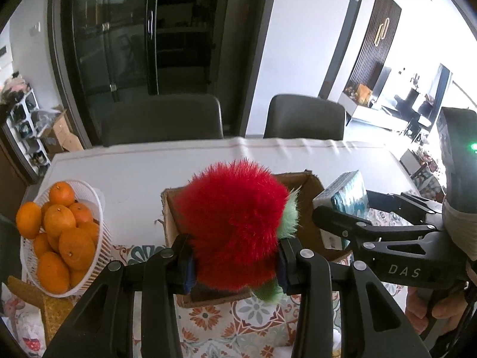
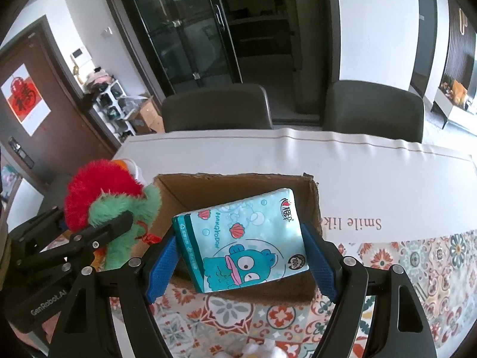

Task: Organize soft objects
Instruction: 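Carry the pompom and tissue pack into the cardboard box and release both, then withdraw both tools from the box toward the white plush toy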

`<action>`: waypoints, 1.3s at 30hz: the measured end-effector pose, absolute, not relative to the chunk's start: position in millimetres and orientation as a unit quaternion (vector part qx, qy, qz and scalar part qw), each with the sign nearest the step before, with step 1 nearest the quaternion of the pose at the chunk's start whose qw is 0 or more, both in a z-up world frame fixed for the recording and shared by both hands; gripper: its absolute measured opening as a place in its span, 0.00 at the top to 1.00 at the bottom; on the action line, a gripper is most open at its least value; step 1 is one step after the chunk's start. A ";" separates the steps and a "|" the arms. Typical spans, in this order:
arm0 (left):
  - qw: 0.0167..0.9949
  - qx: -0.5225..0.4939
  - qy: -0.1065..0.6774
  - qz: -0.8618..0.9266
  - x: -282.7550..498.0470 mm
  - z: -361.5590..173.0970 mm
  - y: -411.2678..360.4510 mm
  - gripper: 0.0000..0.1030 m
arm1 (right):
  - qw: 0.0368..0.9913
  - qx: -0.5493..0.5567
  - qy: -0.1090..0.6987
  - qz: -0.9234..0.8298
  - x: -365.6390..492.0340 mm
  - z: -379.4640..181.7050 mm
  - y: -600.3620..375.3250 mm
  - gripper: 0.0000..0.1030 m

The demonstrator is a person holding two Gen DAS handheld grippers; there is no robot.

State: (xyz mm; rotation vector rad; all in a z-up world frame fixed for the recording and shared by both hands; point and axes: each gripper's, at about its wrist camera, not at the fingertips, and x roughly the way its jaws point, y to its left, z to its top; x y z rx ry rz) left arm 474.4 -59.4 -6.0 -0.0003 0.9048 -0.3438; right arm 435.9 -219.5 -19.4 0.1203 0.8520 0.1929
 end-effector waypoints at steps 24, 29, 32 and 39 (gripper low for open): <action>0.859 0.008 0.493 -0.139 514.5 -56.8 -64.2 0.34 | 0.864 0.114 0.484 0.079 497.9 -77.4 -233.2 0.13; 0.865 0.016 0.487 -0.124 507.0 -52.7 -60.4 0.31 | 0.870 0.095 0.479 0.067 492.5 -74.3 -231.6 0.13; 0.871 0.022 0.478 -0.113 500.7 -48.4 -57.4 0.30 | 0.875 0.086 0.474 0.052 485.7 -70.2 -230.9 0.13; 0.879 0.015 0.464 -0.108 481.9 -37.0 -52.1 0.28 | 0.887 0.058 0.456 0.035 465.0 -56.5 -229.7 0.13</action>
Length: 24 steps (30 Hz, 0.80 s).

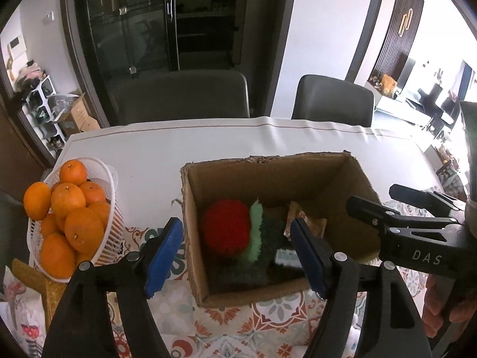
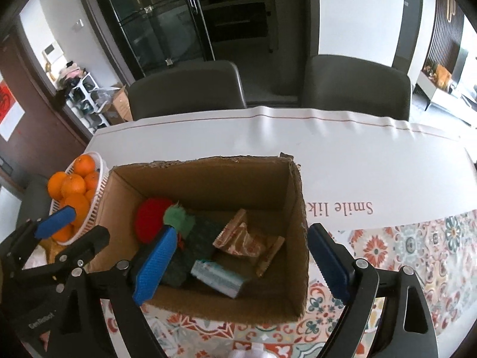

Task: Organize soft objects
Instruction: 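Withdraw both tools from the box toward the white plush toy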

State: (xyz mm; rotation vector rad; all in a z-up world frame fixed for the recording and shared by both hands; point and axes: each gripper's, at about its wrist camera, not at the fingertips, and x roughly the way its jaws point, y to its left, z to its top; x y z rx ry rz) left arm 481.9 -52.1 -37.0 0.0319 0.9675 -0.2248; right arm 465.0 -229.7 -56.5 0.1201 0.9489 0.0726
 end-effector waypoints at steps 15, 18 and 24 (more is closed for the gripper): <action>0.894 0.021 0.432 -0.118 419.7 -12.3 -52.3 0.23 | 0.905 0.036 0.423 0.033 395.9 -29.3 -225.8 0.13; 0.894 0.023 0.431 -0.119 407.7 -12.8 -51.8 0.22 | 0.906 0.034 0.421 0.032 381.4 -29.0 -225.0 0.13; 0.892 0.031 0.434 -0.124 386.1 -17.5 -55.1 0.22 | 0.905 0.030 0.423 0.036 358.5 -35.1 -225.9 0.13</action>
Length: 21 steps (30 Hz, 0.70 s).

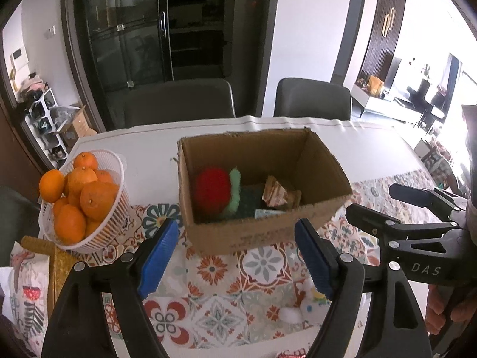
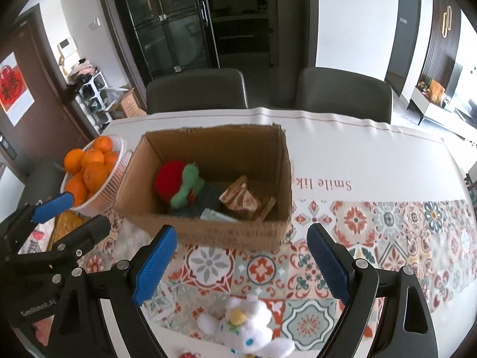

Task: Organize soft objects
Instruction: 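Withdraw both tools from the box toward the white plush toy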

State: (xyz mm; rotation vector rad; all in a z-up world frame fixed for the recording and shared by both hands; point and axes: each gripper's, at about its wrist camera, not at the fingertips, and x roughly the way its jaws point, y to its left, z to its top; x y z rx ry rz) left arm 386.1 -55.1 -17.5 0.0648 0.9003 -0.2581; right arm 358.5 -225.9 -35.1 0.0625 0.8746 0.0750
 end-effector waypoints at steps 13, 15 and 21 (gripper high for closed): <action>0.878 0.045 0.458 -0.132 342.3 -44.8 -62.4 0.22 | 0.894 0.023 0.446 0.040 317.5 -66.0 -230.8 0.13; 0.875 0.046 0.462 -0.133 337.8 -49.1 -63.3 0.22 | 0.893 0.020 0.448 0.041 313.7 -69.2 -230.6 0.13; 0.866 0.054 0.477 -0.137 321.1 -61.7 -67.6 0.22 | 0.889 0.012 0.456 0.048 303.5 -80.6 -231.1 0.13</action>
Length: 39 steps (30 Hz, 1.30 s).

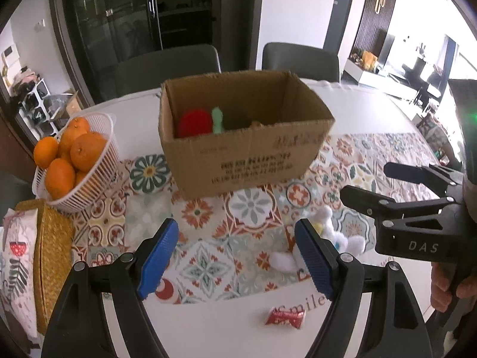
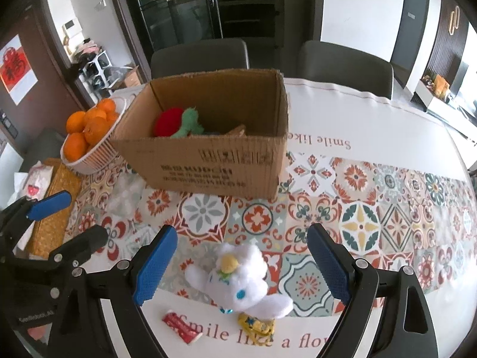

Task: Organize soft objects
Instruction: 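Withdraw both tools from the box toward the white plush toy, then grasp the red candy packet with the left tool while the right tool grasps the yellow minion toy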

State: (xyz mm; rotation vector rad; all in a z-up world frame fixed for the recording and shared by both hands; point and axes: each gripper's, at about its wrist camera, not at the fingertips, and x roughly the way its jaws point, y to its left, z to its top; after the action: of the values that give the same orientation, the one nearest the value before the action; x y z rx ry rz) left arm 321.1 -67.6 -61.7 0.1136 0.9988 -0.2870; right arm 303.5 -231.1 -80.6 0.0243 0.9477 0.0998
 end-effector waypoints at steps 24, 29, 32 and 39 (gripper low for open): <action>0.829 0.069 0.532 -0.157 264.7 -116.8 -90.3 0.22 | 0.868 -0.001 0.491 0.074 266.5 -128.8 -242.6 0.13; 0.814 0.061 0.554 -0.166 253.9 -131.9 -94.8 0.22 | 0.859 0.010 0.507 0.069 255.9 -142.7 -248.6 0.13; 0.809 0.066 0.560 -0.170 247.9 -138.1 -98.4 0.22 | 0.854 0.019 0.516 0.065 248.4 -151.7 -252.5 0.13; 0.793 0.079 0.575 -0.183 235.4 -156.4 -105.5 0.22 | 0.839 0.024 0.540 0.063 233.5 -170.5 -259.6 0.13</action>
State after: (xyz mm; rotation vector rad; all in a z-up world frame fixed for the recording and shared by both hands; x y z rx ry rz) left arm 235.4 -105.5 -156.4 0.1691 1.2375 -0.3944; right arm 233.5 -259.6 -170.5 0.0506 1.1422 0.1324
